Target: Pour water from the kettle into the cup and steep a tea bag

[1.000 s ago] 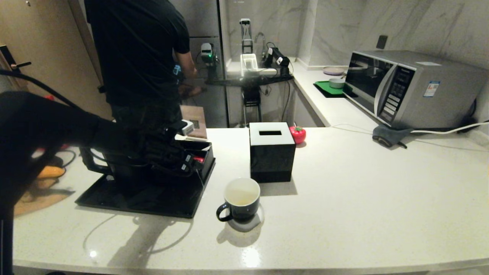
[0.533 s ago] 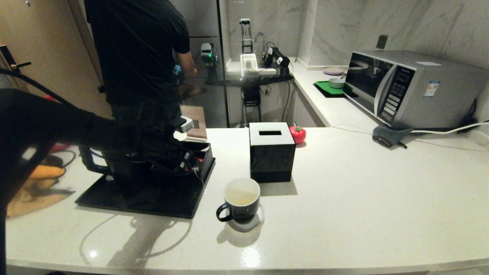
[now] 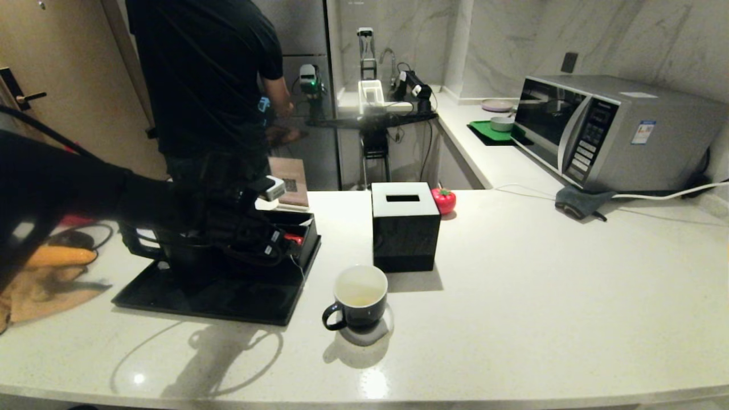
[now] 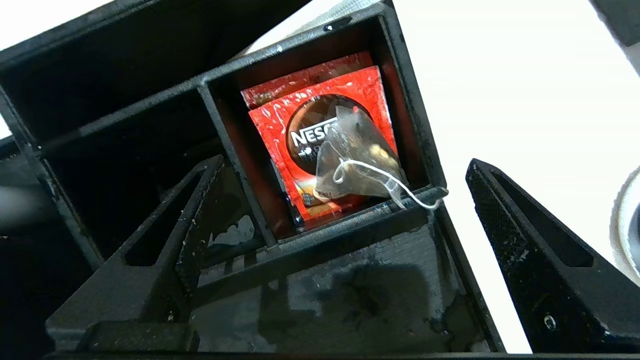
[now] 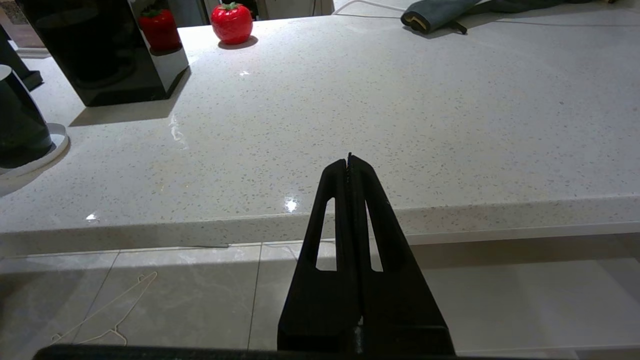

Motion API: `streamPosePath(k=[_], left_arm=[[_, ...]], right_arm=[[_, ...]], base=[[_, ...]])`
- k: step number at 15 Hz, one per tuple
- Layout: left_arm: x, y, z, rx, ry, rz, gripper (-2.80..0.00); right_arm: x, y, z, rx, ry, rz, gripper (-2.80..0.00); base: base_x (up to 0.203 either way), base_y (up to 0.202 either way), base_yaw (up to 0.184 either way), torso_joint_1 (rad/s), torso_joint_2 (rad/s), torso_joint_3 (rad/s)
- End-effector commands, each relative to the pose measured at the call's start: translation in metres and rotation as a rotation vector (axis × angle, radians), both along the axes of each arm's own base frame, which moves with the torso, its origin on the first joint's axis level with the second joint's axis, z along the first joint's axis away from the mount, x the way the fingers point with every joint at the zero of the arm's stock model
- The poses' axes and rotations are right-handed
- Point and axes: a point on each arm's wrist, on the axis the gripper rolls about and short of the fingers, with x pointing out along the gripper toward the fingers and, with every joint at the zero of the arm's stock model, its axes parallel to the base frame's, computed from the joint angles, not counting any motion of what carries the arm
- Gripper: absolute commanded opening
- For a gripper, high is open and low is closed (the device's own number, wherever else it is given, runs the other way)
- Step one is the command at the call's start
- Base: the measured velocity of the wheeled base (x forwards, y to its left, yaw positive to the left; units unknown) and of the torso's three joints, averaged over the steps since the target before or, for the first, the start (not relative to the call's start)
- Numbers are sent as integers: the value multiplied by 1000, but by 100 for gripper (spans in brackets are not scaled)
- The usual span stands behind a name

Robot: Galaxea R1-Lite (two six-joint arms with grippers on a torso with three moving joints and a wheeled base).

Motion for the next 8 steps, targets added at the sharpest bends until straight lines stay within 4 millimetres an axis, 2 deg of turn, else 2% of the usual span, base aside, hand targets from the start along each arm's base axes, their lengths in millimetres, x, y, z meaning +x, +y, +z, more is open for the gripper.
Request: streamPosePath(k=[1, 5, 8], left_arm=[[-2, 2, 6, 0, -16, 2, 0], [-2, 13, 10, 51, -46, -29, 0], [-1, 14, 9, 56, -45, -34, 0]], right_arm=[[0, 0, 0, 1, 0, 0, -280], [0, 0, 0, 1, 0, 0, -280], [0, 0, 0, 1, 0, 0, -280]], base=[[0, 0, 0, 0, 0, 0], [0, 0, 0, 0, 0, 0], [0, 0, 0, 0, 0, 0]])
